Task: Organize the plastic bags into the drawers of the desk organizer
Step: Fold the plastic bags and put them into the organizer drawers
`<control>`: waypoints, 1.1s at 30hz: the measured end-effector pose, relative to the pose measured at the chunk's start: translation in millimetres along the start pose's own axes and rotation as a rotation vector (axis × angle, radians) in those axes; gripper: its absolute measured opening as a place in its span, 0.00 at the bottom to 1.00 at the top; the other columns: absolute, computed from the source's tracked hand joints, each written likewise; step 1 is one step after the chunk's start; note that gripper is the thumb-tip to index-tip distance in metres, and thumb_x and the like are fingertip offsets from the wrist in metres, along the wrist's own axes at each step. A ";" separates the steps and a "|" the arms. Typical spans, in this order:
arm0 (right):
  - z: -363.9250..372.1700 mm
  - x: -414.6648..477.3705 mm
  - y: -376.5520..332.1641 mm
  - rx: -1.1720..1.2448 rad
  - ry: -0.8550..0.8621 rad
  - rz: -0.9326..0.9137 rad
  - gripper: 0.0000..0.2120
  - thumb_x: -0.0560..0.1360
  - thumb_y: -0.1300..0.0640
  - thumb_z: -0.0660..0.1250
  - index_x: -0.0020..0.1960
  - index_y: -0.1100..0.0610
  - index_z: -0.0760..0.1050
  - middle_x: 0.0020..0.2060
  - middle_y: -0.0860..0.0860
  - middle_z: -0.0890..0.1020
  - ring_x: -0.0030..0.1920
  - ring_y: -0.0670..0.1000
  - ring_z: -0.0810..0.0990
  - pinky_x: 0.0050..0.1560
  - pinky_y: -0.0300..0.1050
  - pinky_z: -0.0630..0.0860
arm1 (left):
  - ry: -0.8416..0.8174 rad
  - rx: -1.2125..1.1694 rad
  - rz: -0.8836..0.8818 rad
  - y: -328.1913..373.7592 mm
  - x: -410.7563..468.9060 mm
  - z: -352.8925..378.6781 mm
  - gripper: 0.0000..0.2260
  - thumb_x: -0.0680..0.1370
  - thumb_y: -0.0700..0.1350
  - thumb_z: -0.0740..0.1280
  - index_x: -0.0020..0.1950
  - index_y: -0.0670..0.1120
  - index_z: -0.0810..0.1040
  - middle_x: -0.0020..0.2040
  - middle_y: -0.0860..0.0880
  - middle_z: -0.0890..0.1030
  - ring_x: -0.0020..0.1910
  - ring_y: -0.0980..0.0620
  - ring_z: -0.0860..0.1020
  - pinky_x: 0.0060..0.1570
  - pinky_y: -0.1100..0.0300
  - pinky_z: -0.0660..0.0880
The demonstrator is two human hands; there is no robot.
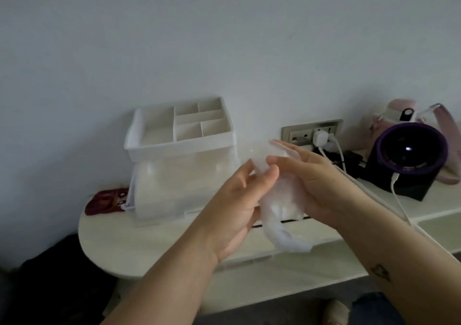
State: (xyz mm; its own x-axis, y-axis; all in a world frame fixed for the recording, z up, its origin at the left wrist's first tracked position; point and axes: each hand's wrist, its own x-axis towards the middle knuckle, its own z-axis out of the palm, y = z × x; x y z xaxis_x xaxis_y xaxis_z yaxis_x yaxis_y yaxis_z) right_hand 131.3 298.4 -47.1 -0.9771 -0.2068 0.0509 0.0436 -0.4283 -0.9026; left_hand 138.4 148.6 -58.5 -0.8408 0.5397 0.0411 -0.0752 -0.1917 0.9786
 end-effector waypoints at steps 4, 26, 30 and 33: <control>17.8 2.9 -7.4 -0.014 -0.130 -0.020 0.11 0.70 0.60 0.68 0.49 0.66 0.78 0.41 0.60 0.82 0.41 0.54 0.82 0.43 0.45 0.80 | 0.035 -0.244 0.022 23.4 1.3 2.0 0.20 0.76 0.53 0.65 0.60 0.40 0.79 0.56 0.42 0.81 0.57 0.48 0.80 0.55 0.57 0.77; 47.5 14.1 -19.5 -0.233 -0.035 -0.134 0.08 0.76 0.60 0.63 0.48 0.56 0.82 0.46 0.55 0.84 0.45 0.52 0.83 0.44 0.43 0.81 | 0.036 -0.514 0.110 28.4 -2.5 -31.1 0.21 0.79 0.53 0.56 0.62 0.42 0.79 0.57 0.40 0.80 0.54 0.45 0.79 0.60 0.50 0.72; 54.0 12.7 -9.0 -0.740 0.020 -0.301 0.19 0.66 0.58 0.72 0.53 0.42 0.76 0.45 0.47 0.80 0.38 0.42 0.77 0.41 0.33 0.76 | -0.031 -0.577 0.126 28.7 -8.1 -37.3 0.23 0.80 0.57 0.53 0.66 0.45 0.76 0.63 0.40 0.77 0.59 0.44 0.77 0.60 0.50 0.74; 62.5 15.0 1.3 -0.935 0.037 -0.372 0.23 0.64 0.54 0.76 0.56 0.42 0.74 0.40 0.45 0.77 0.34 0.39 0.73 0.38 0.30 0.72 | -0.060 -0.633 0.135 28.8 -12.8 -43.6 0.29 0.75 0.65 0.61 0.67 0.45 0.74 0.63 0.39 0.76 0.61 0.43 0.75 0.59 0.52 0.74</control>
State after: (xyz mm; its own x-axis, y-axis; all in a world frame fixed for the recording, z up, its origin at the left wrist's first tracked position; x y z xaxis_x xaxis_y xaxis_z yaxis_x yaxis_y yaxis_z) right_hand 129.7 239.7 -20.8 -0.9020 -0.1665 0.3984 -0.4309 0.4050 -0.8064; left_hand 123.6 100.4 -39.7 -0.8353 0.5180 0.1845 -0.2876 -0.6976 0.6562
